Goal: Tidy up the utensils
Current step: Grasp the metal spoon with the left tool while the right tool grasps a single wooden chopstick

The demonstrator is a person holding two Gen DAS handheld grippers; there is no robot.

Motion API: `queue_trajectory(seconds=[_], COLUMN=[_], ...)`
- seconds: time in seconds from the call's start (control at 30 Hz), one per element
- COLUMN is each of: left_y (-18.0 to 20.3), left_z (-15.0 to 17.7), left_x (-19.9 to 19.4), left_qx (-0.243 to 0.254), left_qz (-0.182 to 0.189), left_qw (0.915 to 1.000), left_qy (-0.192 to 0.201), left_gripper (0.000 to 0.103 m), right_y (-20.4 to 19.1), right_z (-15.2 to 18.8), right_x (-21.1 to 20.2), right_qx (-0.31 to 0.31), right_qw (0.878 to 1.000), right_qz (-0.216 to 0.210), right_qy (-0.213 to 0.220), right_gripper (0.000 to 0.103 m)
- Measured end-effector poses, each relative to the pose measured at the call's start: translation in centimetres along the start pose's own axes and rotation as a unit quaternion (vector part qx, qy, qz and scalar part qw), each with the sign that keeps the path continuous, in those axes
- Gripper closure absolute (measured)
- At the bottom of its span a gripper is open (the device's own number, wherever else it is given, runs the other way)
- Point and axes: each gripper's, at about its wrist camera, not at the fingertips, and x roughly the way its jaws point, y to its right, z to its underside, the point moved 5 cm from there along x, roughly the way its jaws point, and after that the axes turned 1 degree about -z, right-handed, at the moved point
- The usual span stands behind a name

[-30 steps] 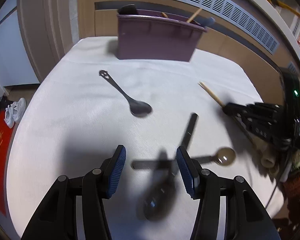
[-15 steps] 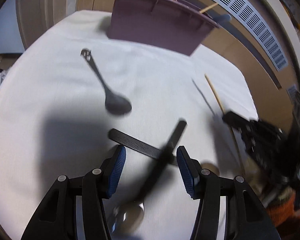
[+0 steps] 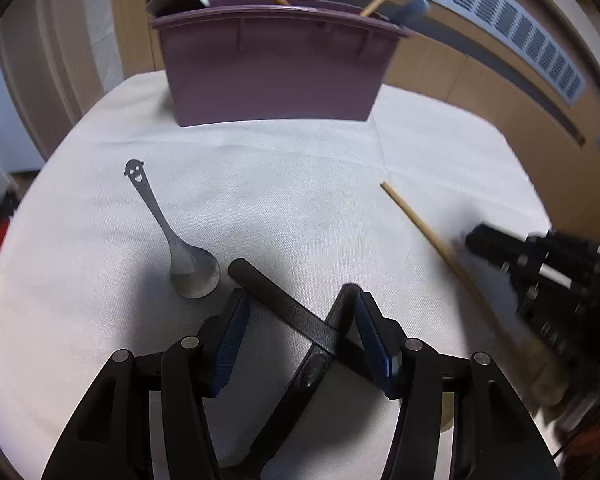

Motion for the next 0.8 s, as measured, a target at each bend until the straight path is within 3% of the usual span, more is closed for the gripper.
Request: queue_trajectory(seconds=[0.1, 0.17, 0.23, 0.3, 0.57, 0.8], left_y=[-0.2, -0.2, 0.0, 0.0, -0.9, -1.2], left_z=[-0.1, -0.2, -0.4, -0.5, -0.3, 0.2], left_x=[0.1, 0.1, 0.0, 0.1, -0.3, 0.1], left_qx=[-0.014, -0.013, -0.007, -0.004, 0.038, 0.036], left_qz=[0.003, -0.007, 0.004, 0.016, -0.01, -0.01], left_qw=[0.9999, 0.9998, 0.9999, 0.9998, 0.9992, 0.9991], left_qy=[-0.009, -0.011, -0.007, -0.01, -0.007, -0.021], left_gripper=[0.048, 0.054, 0.084, 0.091, 0.091, 0.091], right_y=[0.6, 0.7, 0.7, 0.6, 0.0, -1.4], right_z=[-0.1, -0.3, -0.4, -0.4, -0.2, -1.0], right_x=[-0.2, -0.6, -1.1, -1.4, -0.7, 1.6], right_qx=[0.011, 0.013, 0.012, 0.011, 0.016, 0.001], right_qw=[1.0, 1.0, 1.0, 1.0, 1.0, 0.999], right_qz=[-0.001, 0.0, 0.0, -0.002, -0.026, -0.034], right_qy=[0.005, 0.013, 0.023, 0.028, 0.006, -0.03], right_gripper=[0.097, 0.097, 0.096, 0.096, 0.095, 0.094])
